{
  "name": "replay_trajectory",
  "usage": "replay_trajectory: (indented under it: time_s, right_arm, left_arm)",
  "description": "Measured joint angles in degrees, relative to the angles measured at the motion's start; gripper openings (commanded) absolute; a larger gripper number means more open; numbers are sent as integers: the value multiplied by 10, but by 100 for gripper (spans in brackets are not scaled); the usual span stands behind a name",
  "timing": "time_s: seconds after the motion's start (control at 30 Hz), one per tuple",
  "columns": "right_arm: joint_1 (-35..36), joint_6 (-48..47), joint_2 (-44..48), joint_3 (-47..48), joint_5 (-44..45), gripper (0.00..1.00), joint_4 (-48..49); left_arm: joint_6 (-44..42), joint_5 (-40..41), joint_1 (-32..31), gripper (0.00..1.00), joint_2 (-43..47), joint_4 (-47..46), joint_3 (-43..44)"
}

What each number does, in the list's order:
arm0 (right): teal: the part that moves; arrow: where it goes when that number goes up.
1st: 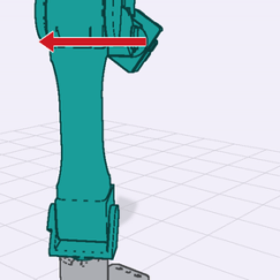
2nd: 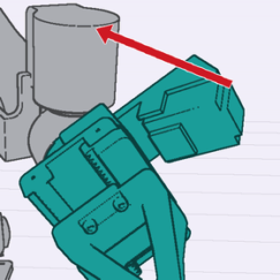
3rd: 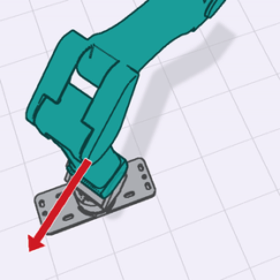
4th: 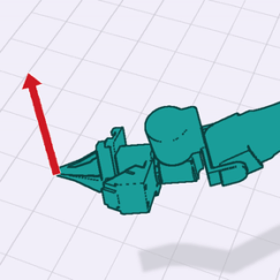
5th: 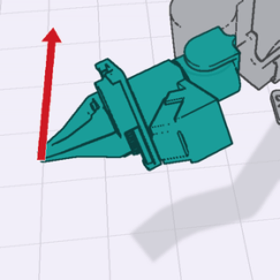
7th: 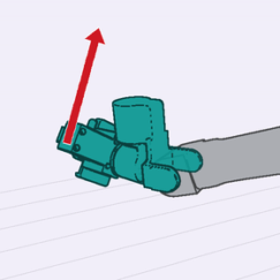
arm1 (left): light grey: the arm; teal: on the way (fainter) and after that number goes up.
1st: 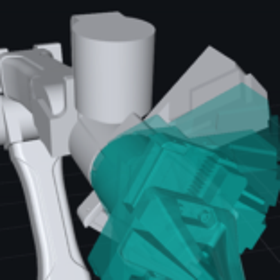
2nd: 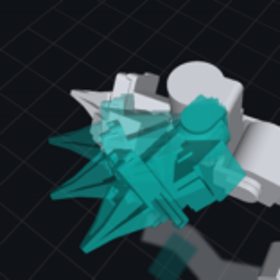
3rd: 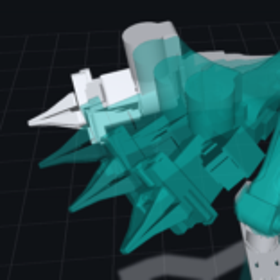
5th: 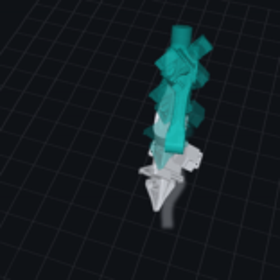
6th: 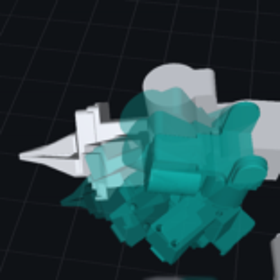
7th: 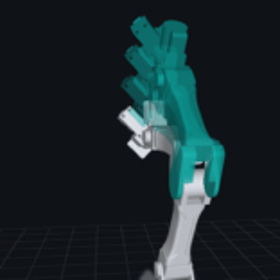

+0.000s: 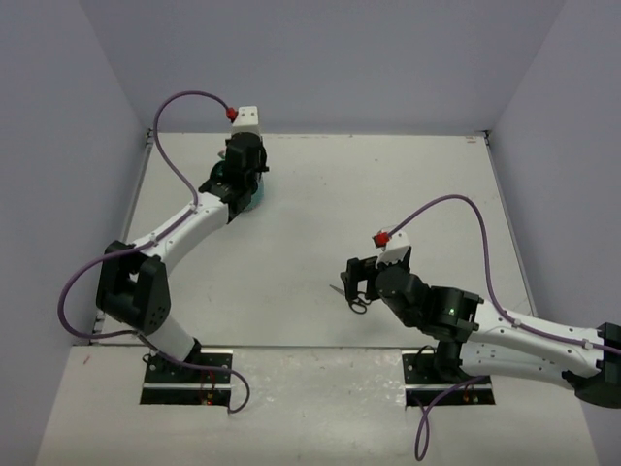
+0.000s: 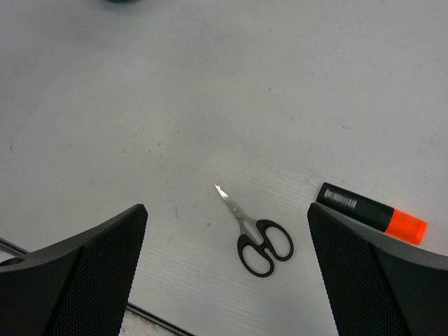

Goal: Sort the stationery into containers
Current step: Place the pen in the storage box.

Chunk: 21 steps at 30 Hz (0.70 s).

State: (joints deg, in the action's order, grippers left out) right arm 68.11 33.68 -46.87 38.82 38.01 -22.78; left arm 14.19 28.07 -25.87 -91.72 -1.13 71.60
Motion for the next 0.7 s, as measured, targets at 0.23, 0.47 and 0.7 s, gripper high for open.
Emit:
replay_trajectory:
  time_s: [0.23,0.47,0.7]
  right_arm:
    - [-3,2,-2,-18,-2,99,-4]
    - [-3,2,-4,-18,-4,99,-3]
    - [-10,7,-7,-20,-3,99,-2]
  left_arm:
    - [-107,-54,44,0,-71,-57,29]
    - [-143,-78,52,0,-111,-71,53]
    - [-144,-78,56,41,-135,-76,54]
